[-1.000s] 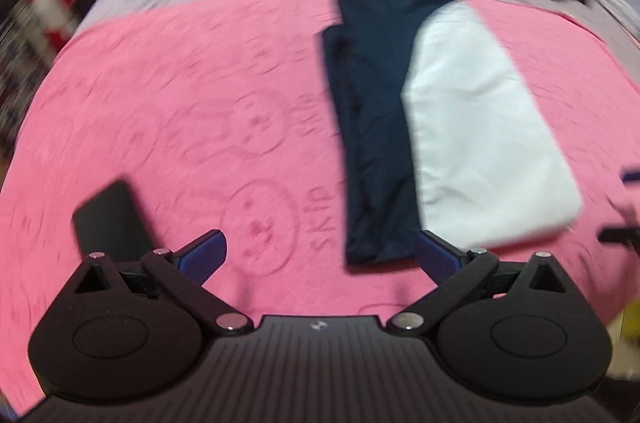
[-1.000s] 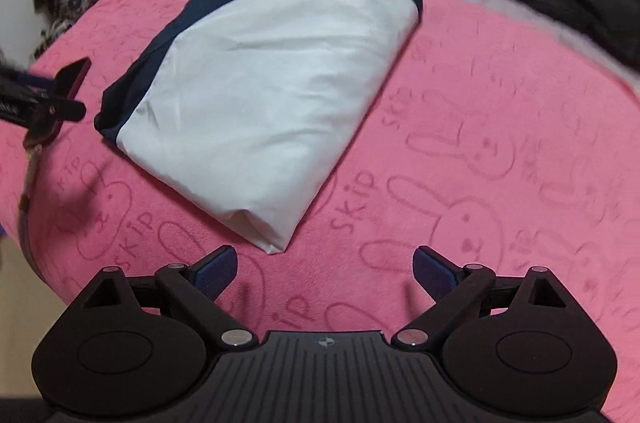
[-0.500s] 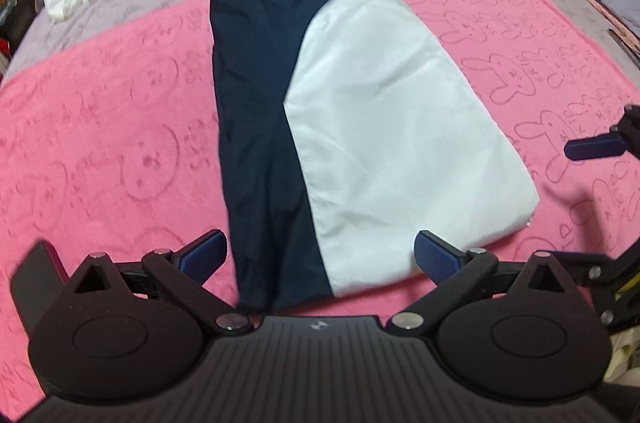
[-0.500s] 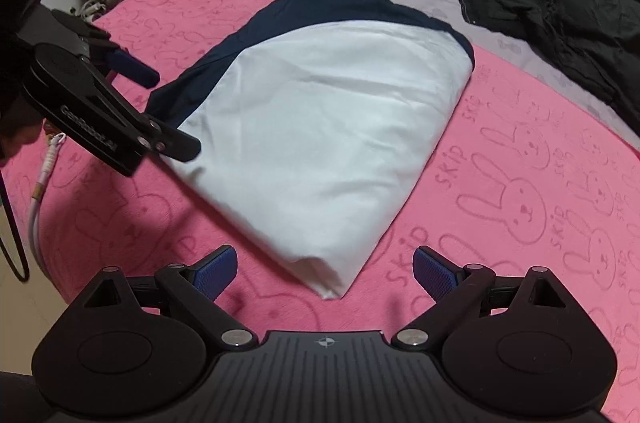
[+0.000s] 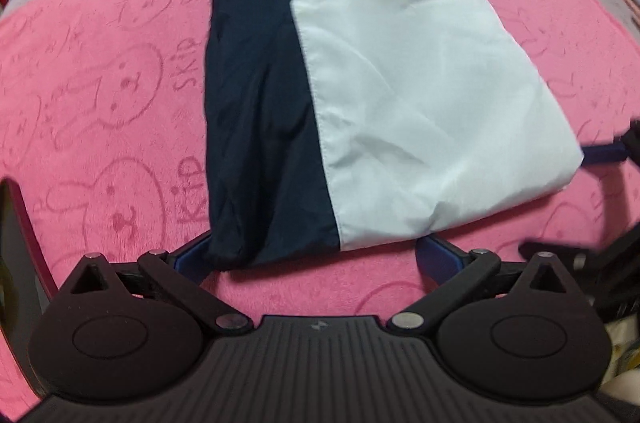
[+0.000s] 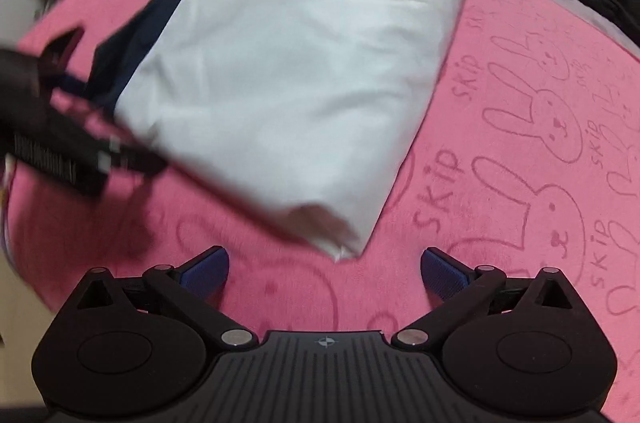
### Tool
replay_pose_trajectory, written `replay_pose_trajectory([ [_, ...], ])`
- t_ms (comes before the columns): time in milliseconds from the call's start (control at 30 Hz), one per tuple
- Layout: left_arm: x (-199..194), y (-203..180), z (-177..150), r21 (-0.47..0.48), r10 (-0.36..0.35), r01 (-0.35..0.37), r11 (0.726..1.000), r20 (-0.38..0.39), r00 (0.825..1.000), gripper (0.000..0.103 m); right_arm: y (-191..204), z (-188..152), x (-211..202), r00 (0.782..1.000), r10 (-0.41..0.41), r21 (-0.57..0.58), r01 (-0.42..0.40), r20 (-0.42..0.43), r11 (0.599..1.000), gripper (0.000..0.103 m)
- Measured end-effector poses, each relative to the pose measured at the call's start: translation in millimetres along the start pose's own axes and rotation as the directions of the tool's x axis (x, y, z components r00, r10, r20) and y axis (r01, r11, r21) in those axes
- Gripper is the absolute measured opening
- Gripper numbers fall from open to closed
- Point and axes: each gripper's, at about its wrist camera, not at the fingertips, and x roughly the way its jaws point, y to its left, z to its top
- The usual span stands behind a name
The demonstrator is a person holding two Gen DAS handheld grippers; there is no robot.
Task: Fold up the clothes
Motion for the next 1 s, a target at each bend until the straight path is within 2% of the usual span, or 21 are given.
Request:
replay_pose_trajectory([
  [133, 2, -1, -1, -0.002, 0.012, -0.012, 1.0, 0.014, 1.0, 0.103, 6, -5, 2, 0.997, -0.035, 0.003, 0.035, 0.062, 0.999, 0.103],
  [300, 3, -1, -2, -0.012, 0.022, -0.021, 1.0, 0.029, 0.999, 0.103, 8, -7, 2, 0.995, -0.063, 0.047, 0.06, 0.081, 0.997, 0.103],
  [367, 2, -1, -3, -0.015, 0.022, -0.021, 1.0, 0.038, 0.999, 0.103, 9, -6, 3, 0.995, -0.072, 0.045, 0.069, 0.073, 0.997, 0.103],
  [500, -1, 1, -4, -0.021, 0.017, -0.016, 1.0, 0.06, 0.998, 0.103, 9, 6, 2, 0.997, -0.072, 0.04, 0.072, 0.006, 0.997, 0.103],
  [567, -6, 2, -3, -0.025, 0.015, -0.014, 1.0, 0.061, 0.998, 0.103, 12, 11, -8, 0.995, -0.092, 0.022, 0.092, 0.032, 0.996, 0.102],
  [667, -21, 1, 1, -0.031, 0.036, -0.034, 0.999, 0.069, 0.997, 0.103, 18, 13, -36, 0.983, -0.122, -0.043, 0.129, 0.139, 0.991, 0.103],
  [800, -50, -2, 4, -0.034, 0.02, -0.016, 0.999, 0.128, 0.992, 0.103, 18, 18, -70, 0.976, -0.076, -0.077, 0.093, 0.203, 0.993, 0.103],
  [900, -64, -2, 8, -0.052, -0.006, 0.013, 0.999, 0.136, 0.991, 0.103, 17, 19, -83, 0.98, -0.041, -0.073, 0.056, 0.196, 0.996, 0.103],
  [1000, -66, 4, 9, -0.069, -0.025, 0.035, 0.997, 0.135, 0.991, 0.103, 20, 19, -83, 0.982, -0.045, -0.084, 0.061, 0.182, 0.995, 0.103],
])
